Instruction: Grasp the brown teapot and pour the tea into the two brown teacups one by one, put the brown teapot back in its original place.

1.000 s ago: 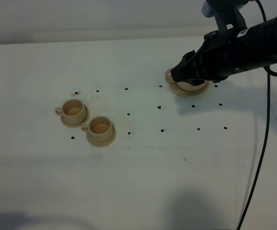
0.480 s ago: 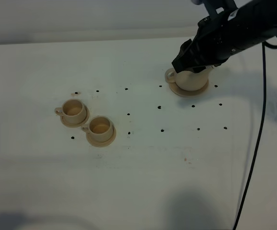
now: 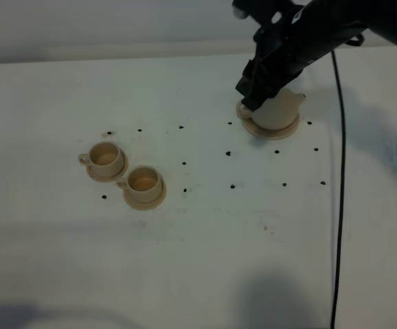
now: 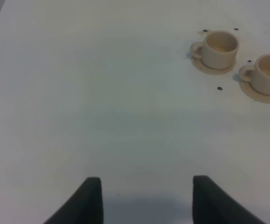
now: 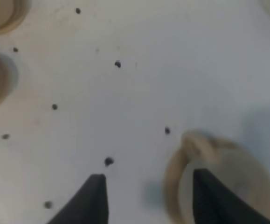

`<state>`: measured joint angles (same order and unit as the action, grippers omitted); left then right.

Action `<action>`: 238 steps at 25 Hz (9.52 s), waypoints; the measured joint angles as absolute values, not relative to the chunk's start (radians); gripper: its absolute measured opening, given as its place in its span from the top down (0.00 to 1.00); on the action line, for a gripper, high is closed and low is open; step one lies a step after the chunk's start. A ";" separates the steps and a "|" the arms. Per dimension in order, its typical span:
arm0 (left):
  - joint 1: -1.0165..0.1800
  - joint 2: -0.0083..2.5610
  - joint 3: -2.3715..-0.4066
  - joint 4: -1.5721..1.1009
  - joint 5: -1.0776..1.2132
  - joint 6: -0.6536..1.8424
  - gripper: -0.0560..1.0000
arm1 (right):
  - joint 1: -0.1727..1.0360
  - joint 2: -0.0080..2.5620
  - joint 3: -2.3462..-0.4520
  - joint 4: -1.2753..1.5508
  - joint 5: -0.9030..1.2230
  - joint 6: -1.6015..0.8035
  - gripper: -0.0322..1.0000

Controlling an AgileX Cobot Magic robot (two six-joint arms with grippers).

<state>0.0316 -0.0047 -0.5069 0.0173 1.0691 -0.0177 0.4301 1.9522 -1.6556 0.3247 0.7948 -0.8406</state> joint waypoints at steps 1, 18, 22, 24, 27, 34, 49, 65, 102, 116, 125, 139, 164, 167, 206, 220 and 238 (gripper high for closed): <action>0.032 -0.005 -0.507 0.017 1.069 -0.018 0.55 | 0.435 1.962 -1.658 0.325 0.782 -0.878 0.57; 0.032 -0.005 -0.507 0.016 1.069 -0.017 0.55 | 0.466 2.114 -1.665 0.305 0.531 -1.139 0.57; 0.032 -0.005 -0.507 0.016 1.069 -0.017 0.55 | 0.465 2.184 -1.723 0.286 0.544 -1.107 0.57; 0.032 -0.005 -0.507 0.016 1.069 -0.017 0.55 | 0.465 2.220 -1.776 0.274 0.587 -1.088 0.57; 0.032 -0.005 -0.507 0.016 1.069 -0.017 0.55 | 0.465 2.279 -1.887 0.270 0.708 -1.058 0.57; 0.032 -0.005 -0.507 0.016 1.069 -0.017 0.55 | 0.465 2.397 -2.114 0.196 0.918 -0.998 0.57; 0.032 -0.005 -0.507 0.016 1.069 -0.017 0.55 | 0.429 2.452 -2.156 0.126 0.967 -0.994 0.57; 0.032 -0.005 -0.507 0.016 1.069 -0.017 0.55 | 0.429 2.472 -2.159 0.203 1.024 -0.991 0.57; 0.032 -0.005 -0.507 0.016 1.069 -0.017 0.55 | 0.429 2.440 -2.169 0.253 1.211 -0.761 0.57; 0.032 -0.005 -0.507 0.016 1.069 -0.017 0.55 | 0.433 2.389 -2.050 0.238 1.213 -0.721 0.57; 0.032 -0.005 -0.507 0.016 1.069 -0.017 0.55 | 0.435 2.368 -2.027 0.207 1.216 -0.695 0.57; 0.032 -0.005 -0.507 0.016 1.069 -0.017 0.55 | 0.416 2.325 -1.917 0.121 1.227 -0.656 0.57; 0.032 -0.005 -0.507 0.016 1.069 -0.017 0.55 | 0.374 2.269 -1.920 0.043 1.225 -0.280 0.57; 0.032 -0.005 -0.507 0.016 1.069 -0.017 0.55 | 0.374 2.265 -1.940 0.063 1.224 -0.178 0.57; 0.032 -0.005 -0.507 0.016 1.069 -0.017 0.55 | 0.373 2.355 -2.039 0.070 1.199 -0.089 0.57; 0.032 -0.005 -0.507 0.016 1.069 -0.017 0.55 | 0.373 2.355 -2.039 0.050 1.192 -0.173 0.57; 0.032 -0.005 -0.507 0.016 1.069 -0.017 0.55 | 0.373 2.375 -2.039 0.043 1.164 -0.188 0.59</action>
